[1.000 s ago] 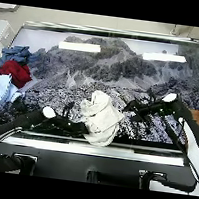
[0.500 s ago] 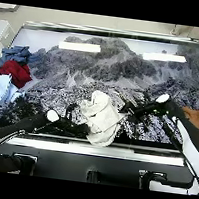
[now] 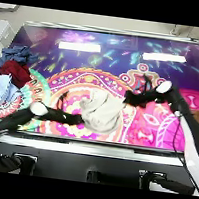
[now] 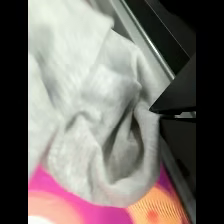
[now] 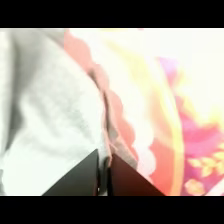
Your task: Fold the clothes and pants, and hang the long-sleeved shirts on hangers.
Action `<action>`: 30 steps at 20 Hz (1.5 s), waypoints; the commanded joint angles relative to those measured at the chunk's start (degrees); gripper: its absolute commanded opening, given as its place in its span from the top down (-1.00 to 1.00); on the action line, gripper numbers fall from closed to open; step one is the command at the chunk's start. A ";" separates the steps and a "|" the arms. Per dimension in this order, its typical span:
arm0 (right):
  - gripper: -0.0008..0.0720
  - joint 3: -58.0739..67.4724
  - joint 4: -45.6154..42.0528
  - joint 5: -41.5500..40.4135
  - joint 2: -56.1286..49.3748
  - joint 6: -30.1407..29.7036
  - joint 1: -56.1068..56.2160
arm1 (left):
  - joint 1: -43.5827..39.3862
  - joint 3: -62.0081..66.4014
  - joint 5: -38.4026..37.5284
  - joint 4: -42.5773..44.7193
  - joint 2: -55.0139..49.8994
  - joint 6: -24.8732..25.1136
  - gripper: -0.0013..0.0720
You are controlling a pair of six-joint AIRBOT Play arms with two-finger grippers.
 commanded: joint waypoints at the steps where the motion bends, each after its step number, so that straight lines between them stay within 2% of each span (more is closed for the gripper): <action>1: 0.87 14.45 -18.21 0.87 7.80 3.10 0.13 | 11.02 8.44 -1.22 3.58 11.74 0.00 0.86; 3: 0.87 23.43 -23.02 -0.02 13.33 4.28 0.13 | 16.76 17.53 -1.05 2.23 18.84 0.02 0.86; 5: 0.87 29.88 -23.06 -2.27 19.69 4.31 0.13 | 19.65 27.47 2.67 2.08 24.79 0.13 0.86; 7: 0.87 33.09 -22.97 -3.98 26.14 5.42 0.13 | 20.50 35.21 8.28 2.60 28.68 0.70 0.86; 10: 0.87 33.35 -21.73 -3.15 33.86 7.30 0.13 | 20.57 40.09 8.72 3.61 30.01 0.68 0.86; 12: 0.87 33.35 -21.81 0.85 36.28 8.57 0.13 | 20.57 39.93 4.96 5.86 29.46 0.72 0.86; 15: 0.87 32.37 -24.33 15.82 35.10 10.23 0.13 | 20.57 37.24 -0.85 13.22 26.97 0.46 0.86; 17: 0.87 28.68 -24.87 24.52 32.00 10.71 0.13 | 20.50 34.01 0.74 13.33 23.69 0.50 0.85; 19: 0.87 22.36 -24.87 26.45 28.02 10.69 0.13 | 18.67 31.39 3.54 13.44 17.73 1.66 0.85; 22: 0.87 10.84 -24.85 19.28 20.72 10.71 0.13 | 12.24 28.39 8.96 13.44 4.26 3.93 0.85; 24: 0.87 3.80 -24.85 14.97 14.27 10.71 0.13 | 7.50 28.28 9.16 11.17 -6.08 0.83 0.85; 26: 0.87 -0.72 -24.37 13.35 8.22 11.37 0.22 | 2.47 28.30 9.11 6.40 -14.93 -0.13 0.85; 29: 0.87 -2.25 -23.02 13.22 1.57 13.70 0.24 | -2.51 28.33 7.43 6.32 -22.95 -0.24 0.85; 30: 0.87 -2.25 -22.84 12.96 0.68 14.43 0.24 | -2.82 28.35 6.32 6.32 -23.67 -0.13 0.70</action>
